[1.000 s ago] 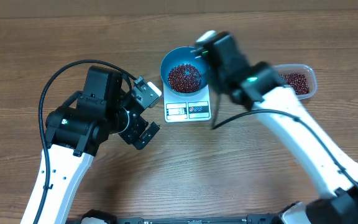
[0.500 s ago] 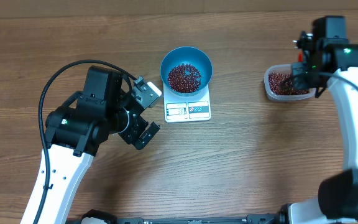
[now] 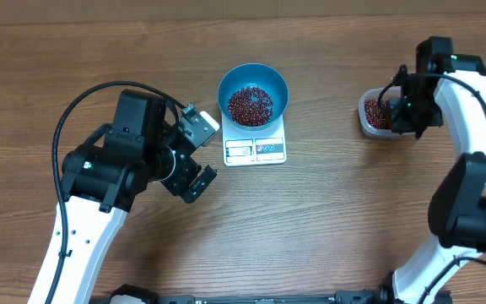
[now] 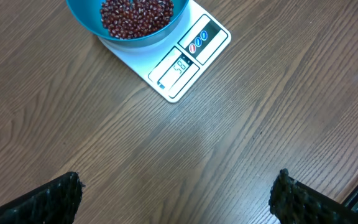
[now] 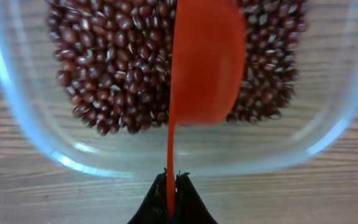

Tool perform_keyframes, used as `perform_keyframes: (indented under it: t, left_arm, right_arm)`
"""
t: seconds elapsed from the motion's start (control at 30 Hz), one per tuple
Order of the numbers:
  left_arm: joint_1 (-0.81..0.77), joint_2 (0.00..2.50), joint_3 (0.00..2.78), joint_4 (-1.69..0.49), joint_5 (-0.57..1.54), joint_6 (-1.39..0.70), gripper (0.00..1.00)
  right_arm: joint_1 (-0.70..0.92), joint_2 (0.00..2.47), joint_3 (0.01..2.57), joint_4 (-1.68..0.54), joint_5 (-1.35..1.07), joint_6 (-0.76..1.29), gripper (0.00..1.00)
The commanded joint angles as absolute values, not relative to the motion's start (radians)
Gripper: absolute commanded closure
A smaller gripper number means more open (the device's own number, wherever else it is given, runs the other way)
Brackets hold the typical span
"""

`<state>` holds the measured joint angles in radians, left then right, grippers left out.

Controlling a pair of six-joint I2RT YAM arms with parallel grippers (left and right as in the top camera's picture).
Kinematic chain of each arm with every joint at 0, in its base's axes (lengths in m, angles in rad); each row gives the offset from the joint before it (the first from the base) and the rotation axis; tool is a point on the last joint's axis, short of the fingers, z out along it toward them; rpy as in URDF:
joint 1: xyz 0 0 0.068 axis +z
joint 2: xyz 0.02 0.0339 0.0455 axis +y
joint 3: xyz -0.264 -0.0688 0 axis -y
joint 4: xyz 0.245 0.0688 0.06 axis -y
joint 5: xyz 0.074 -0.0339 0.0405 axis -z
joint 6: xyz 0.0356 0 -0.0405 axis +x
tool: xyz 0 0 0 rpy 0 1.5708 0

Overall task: Scoop item into bowl and weigh 150g on scale
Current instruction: 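Dip the red cup into the beans and scoop with the right gripper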

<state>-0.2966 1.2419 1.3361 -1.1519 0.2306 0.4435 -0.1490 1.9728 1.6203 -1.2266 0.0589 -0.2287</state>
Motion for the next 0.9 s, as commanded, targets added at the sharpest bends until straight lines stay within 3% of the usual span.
perform_keyframes:
  t: [0.0,0.5,0.87]
  left_arm:
    - [-0.295,1.244,1.359,-1.148,0.236,0.433,0.00]
    - [-0.295,1.244,1.359,-1.148,0.236,0.434,0.00]
    - [-0.295,1.244,1.359,-1.148,0.236,0.433,0.00]
  right_arm:
    - [-0.140,2.018,1.633,-1.221,0.058,-0.210,0.96]
    - [-0.162,2.020,1.633,-1.247,-0.225,-0.217,0.96]
    - [-0.279,2.023,1.633,-1.243,-0.482,-0.210,0.96]
